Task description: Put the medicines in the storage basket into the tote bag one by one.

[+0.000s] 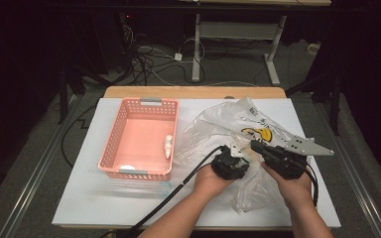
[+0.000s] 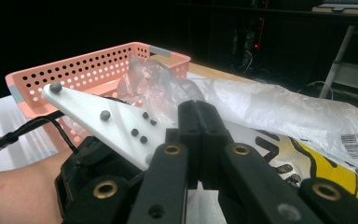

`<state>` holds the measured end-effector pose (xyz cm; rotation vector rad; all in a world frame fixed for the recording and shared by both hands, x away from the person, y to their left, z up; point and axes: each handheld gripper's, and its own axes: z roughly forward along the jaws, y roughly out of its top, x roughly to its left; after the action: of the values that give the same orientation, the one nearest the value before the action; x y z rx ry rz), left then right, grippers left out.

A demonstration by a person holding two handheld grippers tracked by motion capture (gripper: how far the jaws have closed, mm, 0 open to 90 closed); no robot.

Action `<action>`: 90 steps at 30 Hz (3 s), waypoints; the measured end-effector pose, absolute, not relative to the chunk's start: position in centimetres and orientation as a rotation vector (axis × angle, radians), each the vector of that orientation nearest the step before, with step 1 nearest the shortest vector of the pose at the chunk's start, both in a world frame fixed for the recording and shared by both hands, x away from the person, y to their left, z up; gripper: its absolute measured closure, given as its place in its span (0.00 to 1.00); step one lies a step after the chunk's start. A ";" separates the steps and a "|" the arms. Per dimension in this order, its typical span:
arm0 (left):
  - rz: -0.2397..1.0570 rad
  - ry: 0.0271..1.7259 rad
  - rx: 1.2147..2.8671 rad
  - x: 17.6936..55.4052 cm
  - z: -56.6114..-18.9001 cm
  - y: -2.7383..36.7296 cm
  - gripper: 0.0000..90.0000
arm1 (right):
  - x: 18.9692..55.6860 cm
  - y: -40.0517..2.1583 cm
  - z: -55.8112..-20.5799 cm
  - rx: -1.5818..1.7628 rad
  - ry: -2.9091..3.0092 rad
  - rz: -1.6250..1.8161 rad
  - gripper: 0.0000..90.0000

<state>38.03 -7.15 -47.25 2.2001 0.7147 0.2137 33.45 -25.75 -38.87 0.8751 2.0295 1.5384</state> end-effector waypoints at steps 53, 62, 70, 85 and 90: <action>0.141 0.645 2.147 30.7 -44.7 1.4 0.00 | 33.4 -25.6 -38.9 0.876 2.033 1.530 1.00; 0.129 0.647 2.130 29.9 -43.6 3.7 0.00 | 33.4 -25.7 -38.9 0.875 2.030 1.528 1.00; 0.147 0.661 2.123 29.5 -42.2 5.9 0.00 | 33.3 -25.8 -38.8 0.884 2.026 1.532 1.00; 0.223 0.774 2.052 29.8 -40.9 10.7 0.00 | 33.3 -25.8 -38.8 0.884 2.026 1.531 1.00; 0.252 0.836 2.049 30.4 -40.9 12.1 0.00 | 33.3 -25.9 -38.8 0.880 2.025 1.531 1.00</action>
<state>30.43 12.05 -40.94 2.0488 0.8359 0.2523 33.31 -25.91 -38.78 0.8800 2.0248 1.5312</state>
